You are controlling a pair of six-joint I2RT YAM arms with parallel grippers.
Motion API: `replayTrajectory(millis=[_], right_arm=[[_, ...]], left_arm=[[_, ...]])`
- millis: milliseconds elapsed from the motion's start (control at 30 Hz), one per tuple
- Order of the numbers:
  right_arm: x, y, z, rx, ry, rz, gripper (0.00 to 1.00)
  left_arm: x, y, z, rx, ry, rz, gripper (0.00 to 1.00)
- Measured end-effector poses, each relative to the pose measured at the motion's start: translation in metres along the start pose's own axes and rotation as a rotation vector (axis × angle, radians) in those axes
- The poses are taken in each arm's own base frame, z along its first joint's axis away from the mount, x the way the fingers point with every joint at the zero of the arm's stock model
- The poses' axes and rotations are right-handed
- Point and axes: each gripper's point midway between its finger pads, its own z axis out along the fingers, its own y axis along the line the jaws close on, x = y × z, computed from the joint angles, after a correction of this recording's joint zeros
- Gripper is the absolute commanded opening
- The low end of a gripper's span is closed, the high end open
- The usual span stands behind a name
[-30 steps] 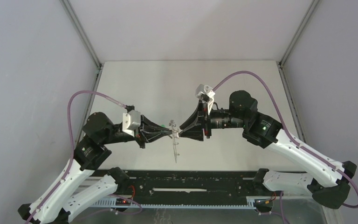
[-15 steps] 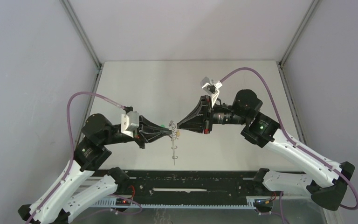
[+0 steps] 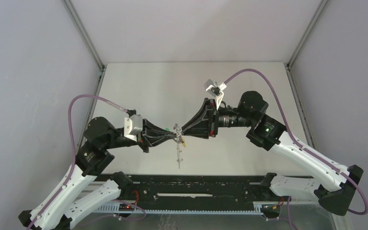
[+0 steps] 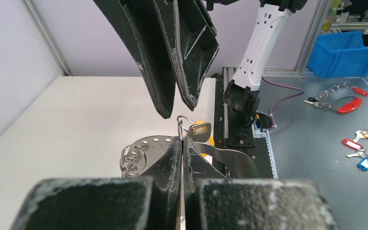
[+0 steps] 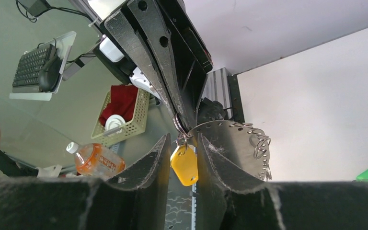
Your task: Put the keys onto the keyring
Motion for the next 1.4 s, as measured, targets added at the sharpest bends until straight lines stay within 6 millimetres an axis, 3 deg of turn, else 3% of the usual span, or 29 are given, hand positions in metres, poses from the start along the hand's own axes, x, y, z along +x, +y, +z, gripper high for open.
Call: replayTrajectory(millis=[267,467,1400], right_arm=[[0.004,-0.002,0.003,-0.011,0.015,0.015,0.24],[0.007,-0.001,0.005,-0.027,0.029,0.027,0.00],[0.021,-0.006,0.008,-0.060,0.086,0.060,0.03]], left_arm=[[0.000,0.000,0.000,0.000,0.000,0.005,0.00],[0.000,0.001,0.000,0.000,0.001,0.019,0.00],[0.002,0.000,0.000,0.005,0.007,0.011,0.00]])
